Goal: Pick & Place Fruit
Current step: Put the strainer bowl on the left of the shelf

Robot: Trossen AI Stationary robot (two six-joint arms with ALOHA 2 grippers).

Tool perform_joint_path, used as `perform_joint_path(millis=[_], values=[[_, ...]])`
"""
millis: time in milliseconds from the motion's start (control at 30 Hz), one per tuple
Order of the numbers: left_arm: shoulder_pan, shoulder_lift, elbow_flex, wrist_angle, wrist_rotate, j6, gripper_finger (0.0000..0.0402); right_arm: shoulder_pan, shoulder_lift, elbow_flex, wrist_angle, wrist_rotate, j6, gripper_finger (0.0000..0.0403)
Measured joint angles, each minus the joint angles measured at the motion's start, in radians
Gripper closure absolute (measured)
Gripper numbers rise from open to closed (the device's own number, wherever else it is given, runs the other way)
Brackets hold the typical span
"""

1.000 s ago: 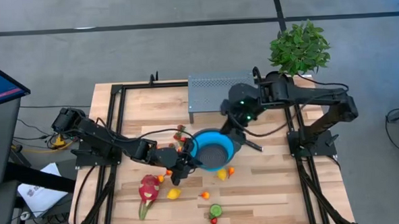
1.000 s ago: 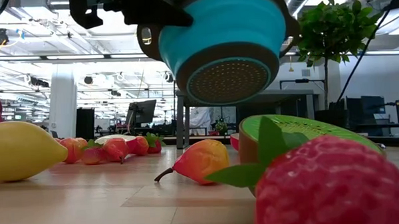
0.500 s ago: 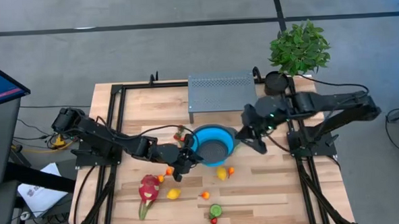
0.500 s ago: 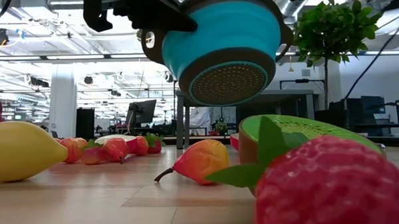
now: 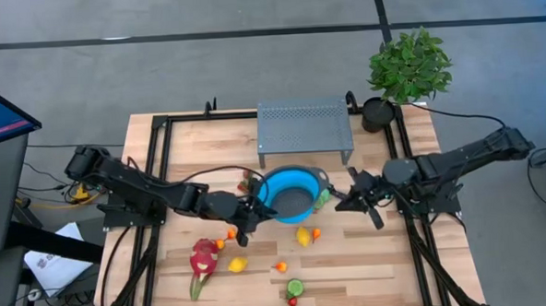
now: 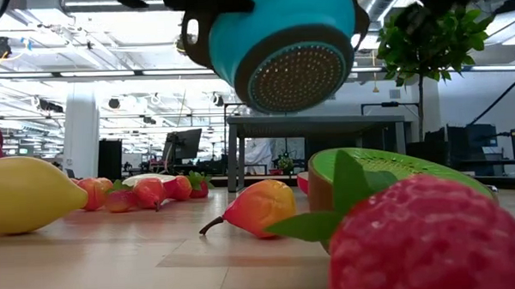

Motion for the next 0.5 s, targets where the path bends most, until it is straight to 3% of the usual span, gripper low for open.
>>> perform_joint_path(millis=[200, 367, 500], values=[[0.001, -0.042, 0.000, 0.014, -0.055, 0.001, 0.0381, 0.062, -0.071, -0.138, 0.123, 0.079, -0.017, 0.0402], [0.021, -0.078, 0.000, 0.016, -0.169, 0.017, 0.0381, 0.113, -0.139, -0.201, 0.130, 0.200, -0.050, 0.0402], [0.060, -0.085, 0.009, 0.011, -0.203, 0.073, 0.0381, 0.142, -0.180, -0.231, 0.128, 0.253, -0.051, 0.0403]])
